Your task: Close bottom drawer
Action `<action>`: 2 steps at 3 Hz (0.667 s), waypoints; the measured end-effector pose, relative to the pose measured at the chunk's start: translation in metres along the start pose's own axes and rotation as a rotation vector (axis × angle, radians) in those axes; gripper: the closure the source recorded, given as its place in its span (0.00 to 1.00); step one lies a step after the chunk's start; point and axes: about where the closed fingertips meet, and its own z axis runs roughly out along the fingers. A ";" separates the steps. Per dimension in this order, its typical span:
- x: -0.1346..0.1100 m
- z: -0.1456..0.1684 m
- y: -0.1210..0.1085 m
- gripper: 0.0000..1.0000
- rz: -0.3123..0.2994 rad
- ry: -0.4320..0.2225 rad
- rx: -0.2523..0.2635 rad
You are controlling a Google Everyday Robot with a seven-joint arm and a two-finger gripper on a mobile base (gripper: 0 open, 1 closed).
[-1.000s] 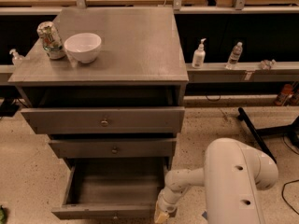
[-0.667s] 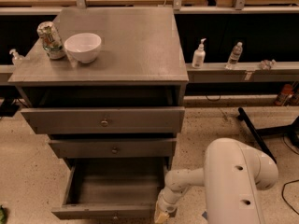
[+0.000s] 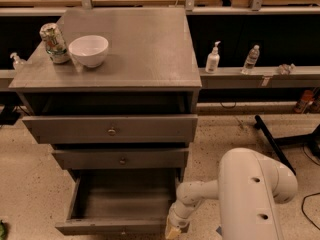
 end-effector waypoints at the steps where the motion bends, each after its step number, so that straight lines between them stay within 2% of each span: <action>1: 0.000 0.000 0.000 1.00 0.000 0.000 0.000; 2: 0.000 0.000 0.000 0.80 0.000 0.000 0.000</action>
Offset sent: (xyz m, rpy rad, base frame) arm 0.0001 0.0001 0.0000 0.0001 -0.0001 0.0002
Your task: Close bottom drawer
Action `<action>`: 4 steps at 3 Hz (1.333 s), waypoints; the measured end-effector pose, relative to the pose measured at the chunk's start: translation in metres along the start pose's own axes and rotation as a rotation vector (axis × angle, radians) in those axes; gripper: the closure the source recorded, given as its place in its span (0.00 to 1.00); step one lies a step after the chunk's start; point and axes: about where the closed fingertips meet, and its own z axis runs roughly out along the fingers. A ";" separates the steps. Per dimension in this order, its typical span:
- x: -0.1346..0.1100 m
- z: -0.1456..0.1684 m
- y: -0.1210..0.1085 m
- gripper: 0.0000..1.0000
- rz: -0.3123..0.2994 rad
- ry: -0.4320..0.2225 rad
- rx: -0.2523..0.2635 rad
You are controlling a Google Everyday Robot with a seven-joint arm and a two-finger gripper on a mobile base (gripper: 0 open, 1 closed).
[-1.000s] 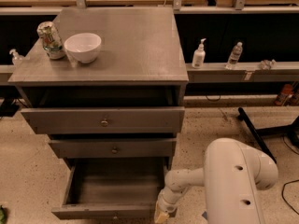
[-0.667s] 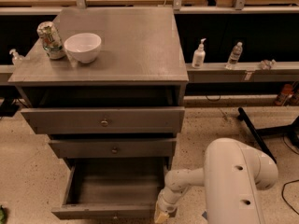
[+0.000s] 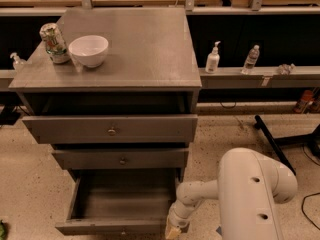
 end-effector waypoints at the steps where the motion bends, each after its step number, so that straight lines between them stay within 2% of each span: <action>1: 0.000 0.000 0.000 0.57 0.000 0.000 0.000; 3: 0.000 0.002 0.002 0.11 0.000 -0.001 -0.004; 4: 0.000 0.002 0.000 0.00 -0.004 0.002 -0.002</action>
Offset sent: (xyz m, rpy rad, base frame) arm 0.0000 0.0000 0.0000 0.0000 0.0000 0.0000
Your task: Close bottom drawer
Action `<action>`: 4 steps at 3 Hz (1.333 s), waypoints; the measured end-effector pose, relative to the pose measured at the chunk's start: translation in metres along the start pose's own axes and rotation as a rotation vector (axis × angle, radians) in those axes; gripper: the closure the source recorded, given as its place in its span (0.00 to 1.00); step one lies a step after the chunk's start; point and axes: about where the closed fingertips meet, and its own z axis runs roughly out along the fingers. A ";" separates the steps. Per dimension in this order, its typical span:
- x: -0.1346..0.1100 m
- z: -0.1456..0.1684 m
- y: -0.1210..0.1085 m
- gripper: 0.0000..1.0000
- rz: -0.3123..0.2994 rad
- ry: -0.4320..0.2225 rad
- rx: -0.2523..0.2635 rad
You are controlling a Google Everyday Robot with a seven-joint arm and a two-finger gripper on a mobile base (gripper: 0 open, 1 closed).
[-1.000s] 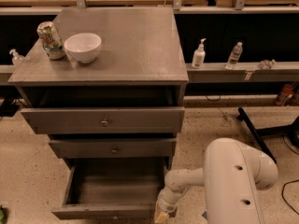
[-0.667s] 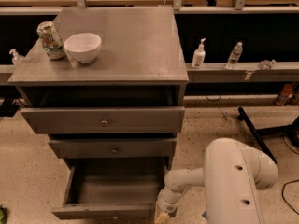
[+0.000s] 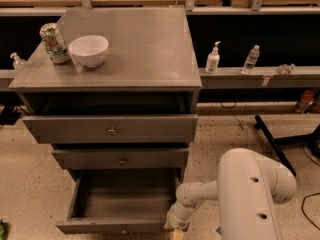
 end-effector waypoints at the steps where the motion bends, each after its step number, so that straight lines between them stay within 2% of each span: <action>1: -0.001 0.000 0.005 0.00 -0.001 0.000 0.000; 2: -0.001 0.000 0.005 0.00 -0.001 0.000 0.000; 4: -0.002 -0.002 0.006 0.40 -0.001 0.000 0.000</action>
Offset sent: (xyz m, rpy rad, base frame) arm 0.1898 0.0300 0.0583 0.1187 -0.3645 0.1689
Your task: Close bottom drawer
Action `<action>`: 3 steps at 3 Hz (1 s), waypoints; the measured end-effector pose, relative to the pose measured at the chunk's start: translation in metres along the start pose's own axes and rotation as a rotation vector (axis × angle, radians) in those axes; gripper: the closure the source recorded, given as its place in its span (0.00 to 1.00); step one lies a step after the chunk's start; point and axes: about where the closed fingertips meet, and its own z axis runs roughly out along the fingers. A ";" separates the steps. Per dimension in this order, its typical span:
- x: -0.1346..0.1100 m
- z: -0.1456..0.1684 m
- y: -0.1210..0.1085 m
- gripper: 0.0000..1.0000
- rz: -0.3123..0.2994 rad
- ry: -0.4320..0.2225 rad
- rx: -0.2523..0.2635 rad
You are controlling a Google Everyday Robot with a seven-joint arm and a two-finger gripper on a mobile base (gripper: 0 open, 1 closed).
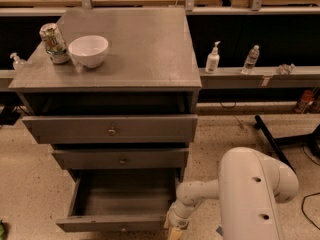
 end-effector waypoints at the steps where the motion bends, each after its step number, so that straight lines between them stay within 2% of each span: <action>1: -0.001 -0.002 0.000 0.65 0.000 0.000 0.000; 2: -0.028 -0.023 -0.064 1.00 -0.140 0.011 0.068; 3: -0.028 -0.023 -0.062 1.00 -0.140 0.011 0.069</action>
Offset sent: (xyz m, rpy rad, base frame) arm 0.1515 0.0581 0.0372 0.0364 -0.2611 0.2305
